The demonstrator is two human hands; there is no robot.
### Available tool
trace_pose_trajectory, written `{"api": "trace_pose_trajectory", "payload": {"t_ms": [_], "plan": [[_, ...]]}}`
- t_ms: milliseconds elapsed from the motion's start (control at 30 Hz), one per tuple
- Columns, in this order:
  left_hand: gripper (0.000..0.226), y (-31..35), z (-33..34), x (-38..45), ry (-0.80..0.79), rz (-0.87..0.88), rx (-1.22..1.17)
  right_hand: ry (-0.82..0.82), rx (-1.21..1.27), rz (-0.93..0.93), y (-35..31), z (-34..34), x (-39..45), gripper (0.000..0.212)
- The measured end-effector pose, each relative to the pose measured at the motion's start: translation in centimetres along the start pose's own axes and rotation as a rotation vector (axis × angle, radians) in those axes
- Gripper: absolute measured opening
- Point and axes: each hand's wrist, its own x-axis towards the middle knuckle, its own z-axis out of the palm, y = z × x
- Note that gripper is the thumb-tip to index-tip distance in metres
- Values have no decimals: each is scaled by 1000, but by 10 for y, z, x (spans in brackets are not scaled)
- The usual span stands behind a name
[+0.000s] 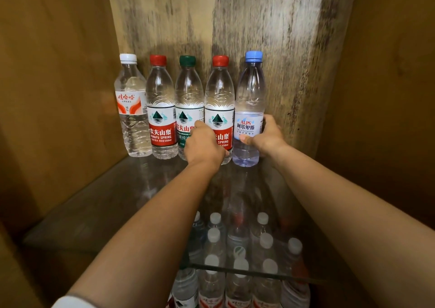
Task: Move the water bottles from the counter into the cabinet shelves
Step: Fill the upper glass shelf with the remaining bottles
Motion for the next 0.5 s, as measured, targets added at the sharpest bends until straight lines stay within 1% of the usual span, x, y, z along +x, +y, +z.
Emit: {"api": "trace_pose_trajectory", "payload": {"t_ms": [300, 500], "plan": [[76, -1, -2, 4, 13, 56, 109, 47, -40, -36, 3, 5, 3, 64], [77, -3, 1, 7, 31, 95, 136, 45, -26, -60, 4, 5, 5, 65]]}}
